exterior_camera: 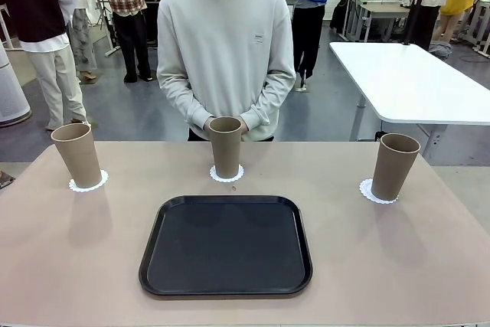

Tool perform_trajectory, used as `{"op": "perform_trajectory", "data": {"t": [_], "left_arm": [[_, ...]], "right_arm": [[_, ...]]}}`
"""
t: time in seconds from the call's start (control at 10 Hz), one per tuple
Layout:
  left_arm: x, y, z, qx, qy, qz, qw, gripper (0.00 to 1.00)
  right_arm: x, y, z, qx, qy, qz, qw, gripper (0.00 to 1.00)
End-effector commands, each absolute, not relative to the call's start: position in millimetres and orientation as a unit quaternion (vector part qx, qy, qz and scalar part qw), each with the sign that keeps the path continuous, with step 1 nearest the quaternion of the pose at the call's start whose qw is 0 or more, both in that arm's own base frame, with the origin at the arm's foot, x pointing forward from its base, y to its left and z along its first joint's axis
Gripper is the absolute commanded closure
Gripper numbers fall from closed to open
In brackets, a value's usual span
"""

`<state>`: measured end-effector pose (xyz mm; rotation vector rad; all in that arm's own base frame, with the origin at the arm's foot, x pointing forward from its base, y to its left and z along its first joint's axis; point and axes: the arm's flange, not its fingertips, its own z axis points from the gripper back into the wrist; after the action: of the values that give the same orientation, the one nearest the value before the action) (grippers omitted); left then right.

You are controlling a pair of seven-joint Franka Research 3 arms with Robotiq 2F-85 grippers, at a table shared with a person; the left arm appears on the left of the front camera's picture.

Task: Place coasters on the table and set cups on them.
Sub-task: Take one Reusable plastic cup from the Flat Tray and place it on a coaster set by the human.

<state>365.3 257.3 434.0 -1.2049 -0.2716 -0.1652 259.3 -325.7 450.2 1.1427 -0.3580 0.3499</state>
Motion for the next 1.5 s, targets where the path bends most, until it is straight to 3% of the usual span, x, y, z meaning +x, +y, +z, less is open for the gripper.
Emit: {"op": "perform_trajectory", "data": {"t": [0.0,0.6,0.7,1.4], "left_arm": [[364.7,258.4,436.0,-0.565,-0.130,-0.077,0.811,0.00],[364.7,258.4,436.0,-0.565,-0.130,-0.077,0.811,0.00],[364.7,258.4,436.0,-0.565,-0.130,-0.077,0.811,0.00],[364.7,258.4,436.0,-0.565,-0.130,-0.077,0.811,0.00]], "right_arm": [[265.9,-325.7,437.4,0.535,-0.161,0.131,0.819,0.00],[284.1,-333.1,419.5,0.560,-0.201,0.085,0.799,0.00],[276.8,-333.1,420.1,0.559,-0.175,0.106,0.803,0.00],[276.8,-333.1,420.1,0.559,-0.175,0.106,0.803,0.00]]}}
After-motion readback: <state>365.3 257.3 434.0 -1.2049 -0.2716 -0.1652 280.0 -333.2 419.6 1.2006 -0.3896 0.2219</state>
